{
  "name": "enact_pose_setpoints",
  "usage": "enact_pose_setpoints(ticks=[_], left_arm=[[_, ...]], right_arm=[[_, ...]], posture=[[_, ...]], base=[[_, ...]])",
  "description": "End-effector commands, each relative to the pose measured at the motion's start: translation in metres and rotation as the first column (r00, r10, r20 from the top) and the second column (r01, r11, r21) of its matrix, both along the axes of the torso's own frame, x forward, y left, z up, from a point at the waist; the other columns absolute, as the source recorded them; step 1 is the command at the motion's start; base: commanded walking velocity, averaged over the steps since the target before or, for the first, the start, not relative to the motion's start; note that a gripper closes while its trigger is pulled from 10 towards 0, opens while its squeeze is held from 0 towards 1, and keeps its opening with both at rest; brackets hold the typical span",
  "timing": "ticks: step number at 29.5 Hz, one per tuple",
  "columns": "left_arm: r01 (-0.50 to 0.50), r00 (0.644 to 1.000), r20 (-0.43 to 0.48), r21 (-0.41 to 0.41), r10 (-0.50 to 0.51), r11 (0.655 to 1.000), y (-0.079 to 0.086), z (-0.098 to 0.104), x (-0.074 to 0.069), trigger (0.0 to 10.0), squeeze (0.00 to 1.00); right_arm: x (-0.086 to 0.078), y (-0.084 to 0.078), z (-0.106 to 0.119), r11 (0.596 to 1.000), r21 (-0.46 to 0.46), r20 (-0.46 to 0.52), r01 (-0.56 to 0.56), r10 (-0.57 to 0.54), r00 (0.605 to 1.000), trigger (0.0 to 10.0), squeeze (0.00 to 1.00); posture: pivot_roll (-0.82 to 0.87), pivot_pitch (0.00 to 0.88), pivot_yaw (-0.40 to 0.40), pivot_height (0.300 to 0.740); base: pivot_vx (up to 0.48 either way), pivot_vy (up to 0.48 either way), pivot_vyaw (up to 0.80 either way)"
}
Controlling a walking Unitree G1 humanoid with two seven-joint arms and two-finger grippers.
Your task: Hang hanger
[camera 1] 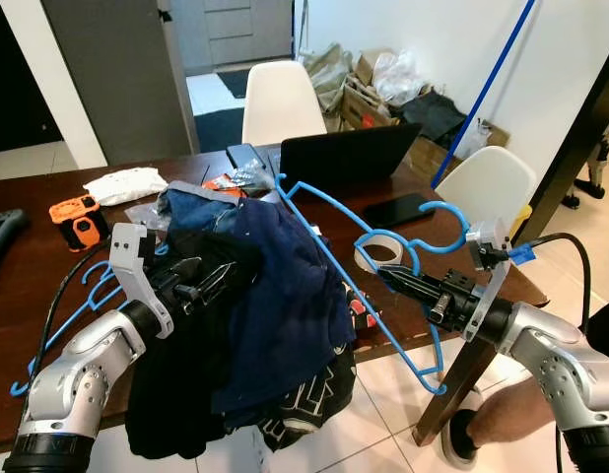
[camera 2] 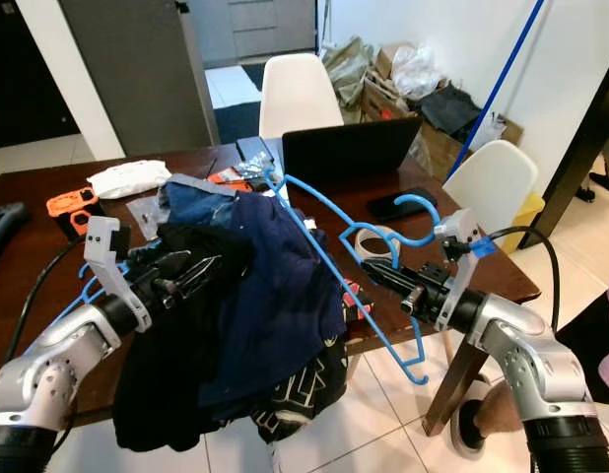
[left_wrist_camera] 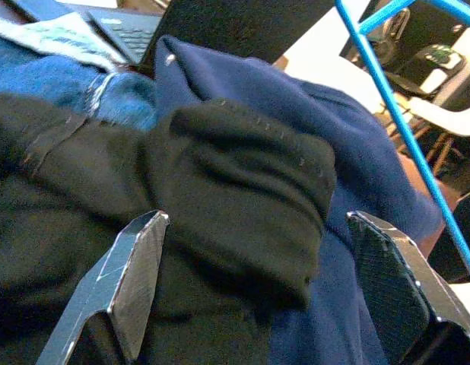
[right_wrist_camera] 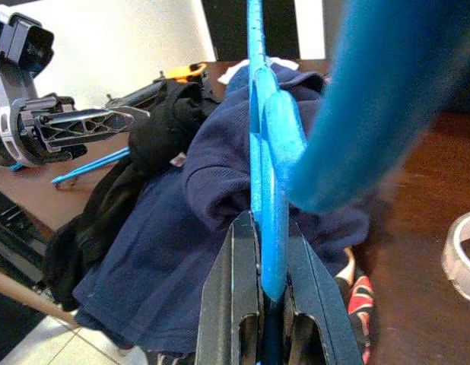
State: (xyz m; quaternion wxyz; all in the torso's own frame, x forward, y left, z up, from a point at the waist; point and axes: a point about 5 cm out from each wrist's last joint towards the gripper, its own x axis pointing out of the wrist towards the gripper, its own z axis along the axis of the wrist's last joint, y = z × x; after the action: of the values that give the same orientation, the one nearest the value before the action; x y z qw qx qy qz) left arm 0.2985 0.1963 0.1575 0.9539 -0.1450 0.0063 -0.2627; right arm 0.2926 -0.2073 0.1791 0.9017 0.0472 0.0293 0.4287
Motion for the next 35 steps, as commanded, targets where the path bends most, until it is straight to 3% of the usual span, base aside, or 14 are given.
enact_pose_setpoints(ticks=[1,14,21,22,23,25,28,29,30,31,33,34,35], left_arm=[[-0.001,1.0,0.002,0.006,0.001,1.0,-0.002,-0.001,0.0,10.0,0.0],[-0.009,0.997,0.077,0.009,0.009,1.0,-0.008,0.015,0.006,10.0,0.0],[-0.011,0.996,0.086,0.009,0.01,1.0,-0.01,0.015,0.01,10.0,0.0],[-0.038,0.998,0.045,-0.016,0.038,0.999,-0.006,0.007,0.014,10.0,0.0],[-0.038,0.998,0.045,-0.016,0.038,0.999,-0.006,0.007,0.014,10.0,0.0],[-0.116,0.991,-0.066,-0.016,0.115,0.993,0.002,-0.02,0.022,10.0,0.0],[-0.116,0.991,-0.066,-0.016,0.115,0.993,0.002,-0.02,0.022,10.0,0.0],[-0.269,0.922,-0.265,0.083,0.281,0.96,0.016,-0.073,0.024,10.0,0.0],[-0.269,0.922,-0.265,0.083,0.281,0.96,0.016,-0.073,0.024,10.0,0.0],[-0.311,0.868,-0.361,0.138,0.34,0.94,0.02,-0.098,0.018,10.0,0.0],[-0.311,0.868,-0.361,0.138,0.34,0.94,0.02,-0.098,0.018,10.0,0.0],[-0.33,0.817,-0.435,0.188,0.379,0.925,0.021,-0.118,0.011,10.0,0.0],[-0.33,0.817,-0.435,0.188,0.379,0.925,0.021,-0.118,0.011,10.0,0.0]], right_arm=[[0.0,0.002,-0.004,1.0,0.0,-0.001,-0.011,0.011,1.0,10.0,0.0],[0.004,0.007,-0.005,1.0,-0.004,0.021,-0.011,0.011,1.0,10.0,0.0],[0.011,0.003,-0.016,0.994,-0.056,0.012,0.089,-0.089,0.996,10.0,0.0],[0.016,0.0,-0.03,0.982,-0.106,-0.029,0.156,-0.16,0.987,10.0,0.0],[0.016,0.0,-0.03,0.982,-0.106,-0.029,0.156,-0.16,0.987,10.0,0.0],[0.023,-0.01,-0.06,0.933,-0.201,-0.118,0.299,-0.327,0.938,10.0,0.0],[0.023,-0.01,-0.06,0.933,-0.201,-0.118,0.299,-0.327,0.938,10.0,0.0],[0.025,-0.019,-0.097,0.84,-0.327,-0.191,0.433,-0.507,0.84,10.0,0.0],[0.025,-0.019,-0.097,0.84,-0.327,-0.191,0.433,-0.507,0.84,10.0,0.0],[0.023,-0.021,-0.113,0.8,-0.371,-0.221,0.472,-0.57,0.792,10.0,0.0],[0.023,-0.021,-0.113,0.8,-0.371,-0.221,0.472,-0.57,0.792,10.0,0.0],[0.021,-0.022,-0.124,0.772,-0.398,-0.243,0.495,-0.609,0.755,10.0,0.0],[0.021,-0.022,-0.124,0.772,-0.398,-0.243,0.495,-0.609,0.755,10.0,0.0]], posture=[[0.03,0.0,0.034,0.74],[0.03,0.0,0.034,0.74],[0.03,0.0,0.035,0.74],[0.03,0.0,0.033,0.74],[0.03,0.0,0.033,0.74],[0.02,0.0,0.033,0.74],[0.02,0.0,0.033,0.74],[0.01,0.0,0.034,0.74],[0.01,0.0,0.034,0.74],[0.01,0.0,0.032,0.74],[0.01,0.0,0.032,0.74],[0.01,0.0,0.028,0.74],[0.01,0.0,0.028,0.74]], base=[[-0.382,0.0,0.0],[-0.419,0.0,0.0],[-0.44,0.0,0.0],[0.0,0.0,0.0],[0.0,0.0,0.0],[0.0,0.0,-0.8],[0.0,0.0,-0.8],[0.0,0.0,-0.8],[0.0,0.0,-0.8],[0.0,0.0,-0.8],[0.0,0.0,-0.8],[0.0,0.0,-0.8],[0.0,0.0,-0.8]])
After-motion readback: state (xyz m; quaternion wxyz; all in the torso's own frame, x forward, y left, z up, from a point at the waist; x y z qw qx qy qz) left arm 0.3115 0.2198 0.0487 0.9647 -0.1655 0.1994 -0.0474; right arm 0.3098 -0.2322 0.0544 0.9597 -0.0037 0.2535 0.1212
